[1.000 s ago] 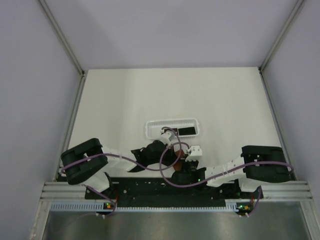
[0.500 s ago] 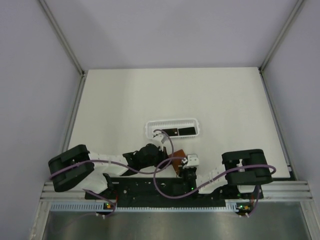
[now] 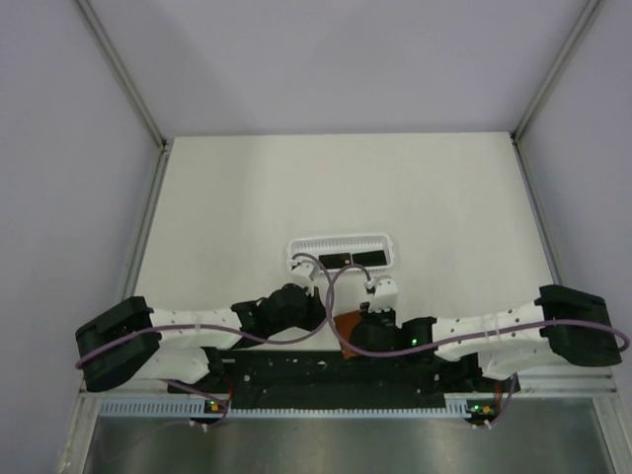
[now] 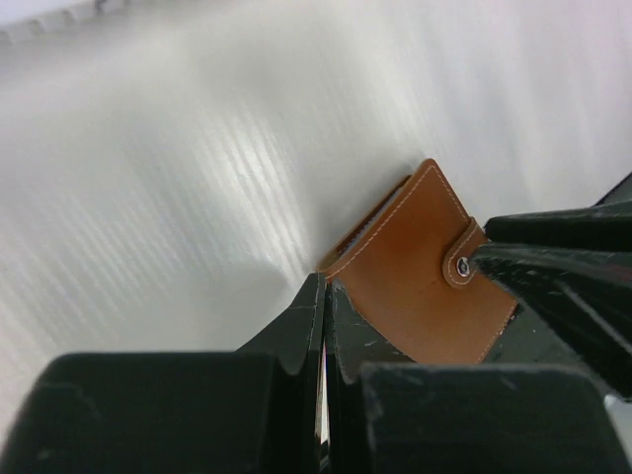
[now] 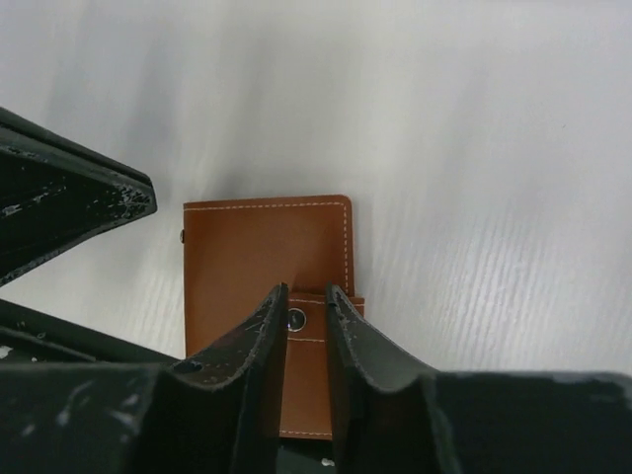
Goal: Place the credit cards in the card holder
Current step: Close the card holder at the center of the board, then reset both arms
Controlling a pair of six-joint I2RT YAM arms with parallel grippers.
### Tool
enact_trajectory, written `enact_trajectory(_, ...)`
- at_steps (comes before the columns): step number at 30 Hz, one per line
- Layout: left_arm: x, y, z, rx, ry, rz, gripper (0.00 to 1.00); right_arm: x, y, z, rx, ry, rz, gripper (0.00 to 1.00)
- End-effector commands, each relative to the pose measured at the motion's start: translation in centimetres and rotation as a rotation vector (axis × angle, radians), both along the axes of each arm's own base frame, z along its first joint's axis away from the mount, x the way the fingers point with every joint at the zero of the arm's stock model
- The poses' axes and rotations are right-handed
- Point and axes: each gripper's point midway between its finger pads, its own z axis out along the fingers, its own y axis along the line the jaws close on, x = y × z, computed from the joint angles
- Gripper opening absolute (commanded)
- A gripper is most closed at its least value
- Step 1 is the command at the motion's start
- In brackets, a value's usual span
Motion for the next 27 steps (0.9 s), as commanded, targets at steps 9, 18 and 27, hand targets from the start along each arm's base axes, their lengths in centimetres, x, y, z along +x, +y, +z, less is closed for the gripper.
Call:
enact_trajectory(9, 3.6, 3.7, 3.8, 0.08, -0.128, 0.2, 0.0, 3.5, -3.2, 4.7, 0.119, 0.049, 0.048, 0.29)
enact_trajectory(18, 6.1, 9.1, 5.0, 0.038, -0.121, 0.347, 0.31, 4.0, -4.0, 4.7, 0.261, 0.164, 0.075, 0.48)
enact_trajectory(27, 8.9, 15.1, 5.9, 0.124, -0.159, 0.505, 0.97, 7.3, -5.9, 5.3, 0.437, 0.212, 0.029, 0.89)
